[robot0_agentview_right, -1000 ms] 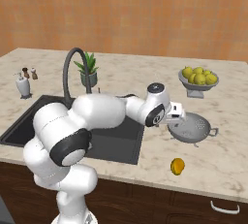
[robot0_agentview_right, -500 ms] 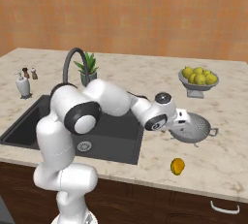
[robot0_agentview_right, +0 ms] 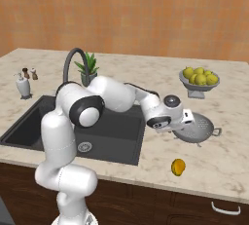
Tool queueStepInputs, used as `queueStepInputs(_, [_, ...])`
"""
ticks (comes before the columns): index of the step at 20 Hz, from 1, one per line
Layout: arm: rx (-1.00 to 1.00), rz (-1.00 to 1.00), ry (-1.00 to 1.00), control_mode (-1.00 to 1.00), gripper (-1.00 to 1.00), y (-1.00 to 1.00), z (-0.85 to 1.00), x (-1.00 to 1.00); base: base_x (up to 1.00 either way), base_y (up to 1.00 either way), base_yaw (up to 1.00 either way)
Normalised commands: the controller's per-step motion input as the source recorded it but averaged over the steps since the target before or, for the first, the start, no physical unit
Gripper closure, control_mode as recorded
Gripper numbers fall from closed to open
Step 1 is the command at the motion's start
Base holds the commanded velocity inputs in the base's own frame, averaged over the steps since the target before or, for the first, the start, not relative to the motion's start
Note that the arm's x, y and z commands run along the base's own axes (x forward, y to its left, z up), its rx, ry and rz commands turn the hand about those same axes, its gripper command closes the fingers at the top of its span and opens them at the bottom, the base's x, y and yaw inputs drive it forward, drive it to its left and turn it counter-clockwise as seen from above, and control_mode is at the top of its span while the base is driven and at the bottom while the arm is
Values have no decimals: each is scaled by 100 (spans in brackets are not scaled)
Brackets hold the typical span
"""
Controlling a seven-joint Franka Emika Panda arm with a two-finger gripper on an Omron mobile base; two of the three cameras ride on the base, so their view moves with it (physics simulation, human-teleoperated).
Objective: Put the colander in the sink, put the mango, mango, banana in the colander, and turn on the sink faucet and pour water over the colander.
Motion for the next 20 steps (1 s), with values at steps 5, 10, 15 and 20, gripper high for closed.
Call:
queueStepInputs(5, [0, 16, 4, -100, 100, 25, 0, 2, 0, 0, 0])
queueStepInputs(10, [0, 9, 6, -100, 100, 77, 17, 3, 0, 0, 0])
queueStepInputs(15, [0, 11, 2, -100, 100, 100, 49, -6, 0, 0, 0])
queueStepInputs(20, [0, 25, 3, -100, 100, 100, 36, -2, 0, 0, 0])
